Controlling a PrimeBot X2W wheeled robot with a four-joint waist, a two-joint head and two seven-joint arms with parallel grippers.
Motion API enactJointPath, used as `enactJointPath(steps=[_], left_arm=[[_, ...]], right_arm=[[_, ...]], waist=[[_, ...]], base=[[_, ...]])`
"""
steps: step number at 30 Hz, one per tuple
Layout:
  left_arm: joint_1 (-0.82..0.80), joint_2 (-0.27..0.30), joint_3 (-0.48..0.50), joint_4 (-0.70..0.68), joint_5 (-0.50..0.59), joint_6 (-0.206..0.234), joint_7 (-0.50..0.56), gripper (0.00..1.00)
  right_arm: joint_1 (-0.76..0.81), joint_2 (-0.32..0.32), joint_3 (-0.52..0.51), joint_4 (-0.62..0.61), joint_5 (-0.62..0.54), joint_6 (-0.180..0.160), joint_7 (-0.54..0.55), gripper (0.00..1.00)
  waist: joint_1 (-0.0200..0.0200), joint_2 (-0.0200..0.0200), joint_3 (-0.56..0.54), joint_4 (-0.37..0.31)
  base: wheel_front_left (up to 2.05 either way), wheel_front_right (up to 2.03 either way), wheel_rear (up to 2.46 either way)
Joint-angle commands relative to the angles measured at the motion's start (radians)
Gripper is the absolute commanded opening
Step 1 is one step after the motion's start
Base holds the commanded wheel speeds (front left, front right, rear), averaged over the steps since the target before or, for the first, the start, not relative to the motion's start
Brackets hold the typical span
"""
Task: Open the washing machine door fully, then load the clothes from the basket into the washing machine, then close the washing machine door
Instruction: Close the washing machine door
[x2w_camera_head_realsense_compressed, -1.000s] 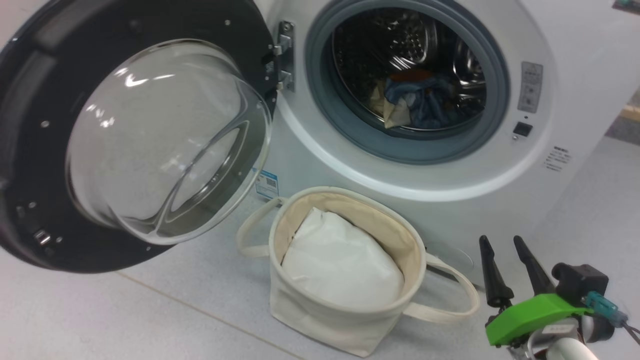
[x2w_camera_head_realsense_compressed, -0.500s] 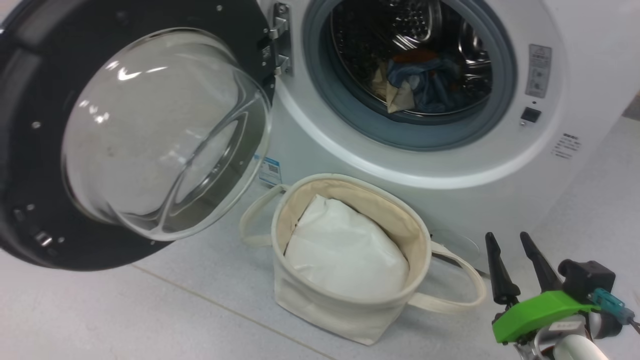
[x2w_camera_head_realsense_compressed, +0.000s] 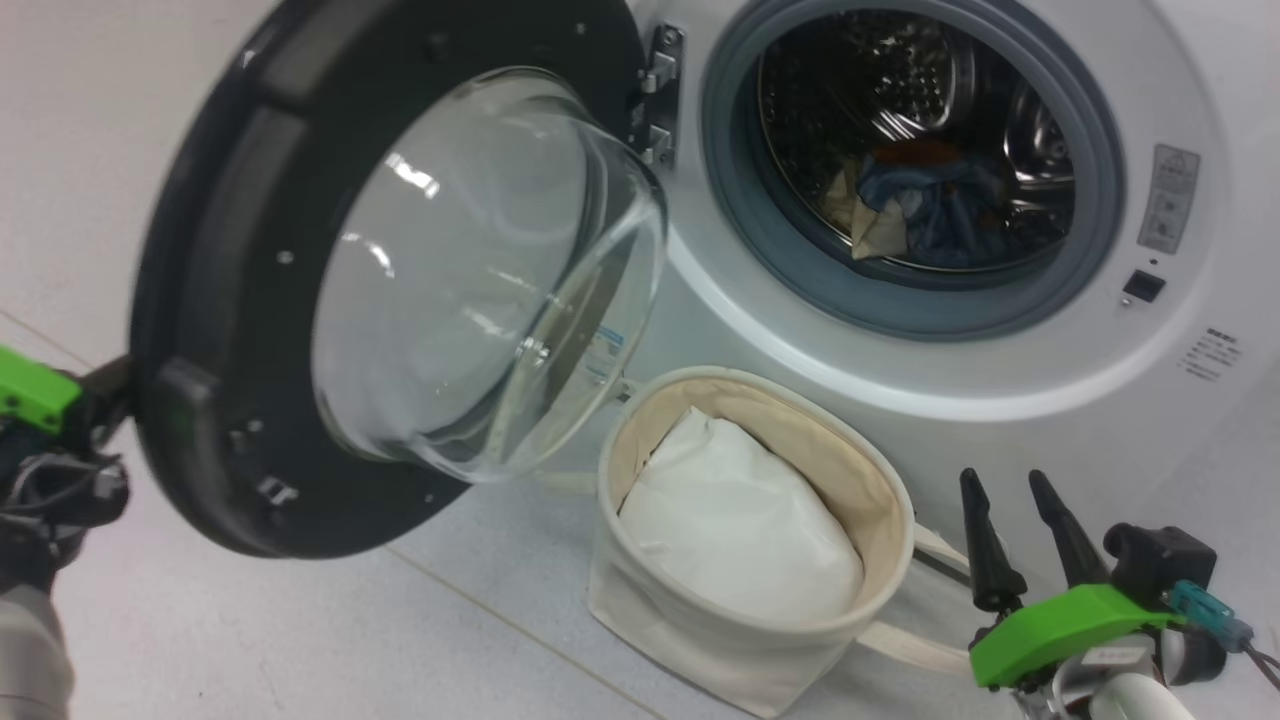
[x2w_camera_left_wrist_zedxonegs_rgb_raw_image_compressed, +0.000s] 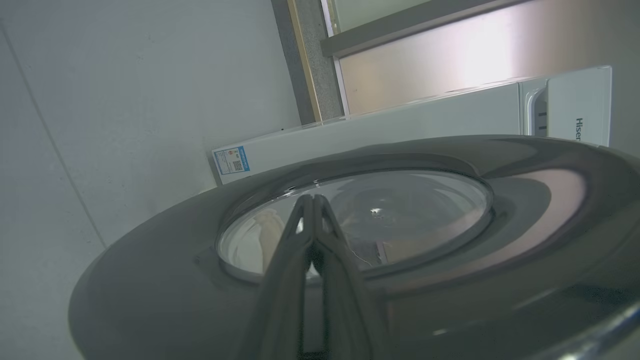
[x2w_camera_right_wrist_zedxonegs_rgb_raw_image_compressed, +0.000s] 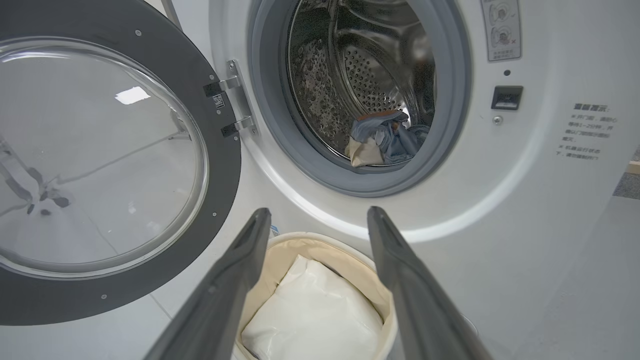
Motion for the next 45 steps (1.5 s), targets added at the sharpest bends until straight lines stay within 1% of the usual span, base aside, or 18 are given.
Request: enactJointPath(steps=[1,6,11,13,18,21,22,24,27,30,32,33,36,41,45], left_arm=[[-0.022,0.024,-0.001,-0.048,-0.009,-0.012,0.029,0.0],[0.032,-0.033,-0.045,-0.15,-0.023,-0.014,0.132,0.0],[0.105,-0.089,-0.086,-0.293,-0.031,-0.013,0.214,0.0],[0.137,-0.113,-0.104,-0.359,-0.034,-0.003,0.253,0.0],[0.229,-0.171,-0.147,-0.557,-0.041,0.049,0.35,0.0],[0.286,-0.197,-0.166,-0.686,-0.046,0.088,0.393,0.0],[0.321,-0.213,-0.18,-0.772,-0.047,0.111,0.412,0.0],[0.35,-0.227,-0.197,-0.851,-0.05,0.132,0.425,0.0],[0.383,-0.242,-0.221,-0.942,-0.055,0.16,0.441,0.0],[0.407,-0.251,-0.242,-1.004,-0.064,0.182,0.451,0.0],[0.418,-0.255,-0.255,-1.035,-0.069,0.191,0.453,0.0],[0.418,-0.255,-0.255,-1.035,-0.069,0.191,0.453,0.0],[0.424,-0.261,-0.269,-1.066,-0.08,0.201,0.441,0.0],[0.418,-0.265,-0.278,-1.07,-0.07,0.198,0.378,0.0],[0.4,-0.266,-0.267,-1.036,-0.049,0.18,0.301,0.0]], right_arm=[[-0.029,-0.006,0.005,-0.024,0.004,0.007,-0.012,1.0],[-0.027,0.007,0.003,-0.017,0.007,0.007,-0.012,1.0],[-0.021,0.019,-0.004,-0.018,0.012,0.007,-0.012,1.0],[-0.015,0.022,-0.01,-0.02,0.012,0.007,-0.012,1.0],[0.009,0.029,-0.037,-0.028,0.005,0.007,-0.012,1.0],[0.019,0.034,-0.043,-0.032,-0.001,0.007,-0.012,1.0],[0.024,0.035,-0.045,-0.034,-0.004,0.007,-0.012,1.0],[0.027,0.036,-0.05,-0.035,-0.006,0.007,-0.012,1.0],[0.024,0.037,-0.052,-0.039,-0.011,0.007,-0.012,1.0],[0.02,0.037,-0.055,-0.043,-0.015,0.007,-0.012,1.0],[0.018,0.037,-0.057,-0.045,-0.017,0.007,-0.012,1.0],[0.018,0.037,-0.057,-0.045,-0.017,0.007,-0.012,1.0],[0.015,0.039,-0.058,-0.047,-0.019,0.007,-0.012,1.0],[0.006,0.043,-0.057,-0.053,-0.023,0.007,-0.012,1.0],[0.002,0.038,-0.063,-0.057,-0.028,0.007,-0.012,1.0]], waist=[[0.0,-0.0001,-0.011,0.011],[0.0,-0.0001,-0.017,0.021],[0.0,-0.0001,-0.024,0.024],[0.0,-0.0001,-0.027,0.022],[0.0,-0.0001,-0.04,0.009],[0.0,-0.0001,-0.039,-0.014],[0.0,-0.0001,-0.035,-0.031],[0.0,-0.0001,-0.031,-0.051],[0.0,-0.0001,-0.023,-0.089],[0.0,-0.0001,-0.017,-0.131],[0.0,-0.0001,-0.013,-0.16],[0.0,-0.0001,-0.013,-0.16],[0.0,-0.0001,-0.005,-0.206],[0.0,-0.0001,0.009,-0.296],[0.0,-0.0001,0.02,-0.379]], base=[[0.0,0.0,0.0],[0.0,0.0,0.0],[0.0,0.0,0.0],[0.0,0.0,0.0],[0.0,0.0,0.0],[0.0,0.0,0.0],[0.0,0.0,0.0],[0.0,0.0,0.0],[0.0,0.0,0.0],[0.0,0.0,0.0],[0.0,0.0,0.0],[0.0,0.0,0.0],[0.0,0.0,0.0],[0.0,0.0,0.0],[0.0,0.0,0.0]])
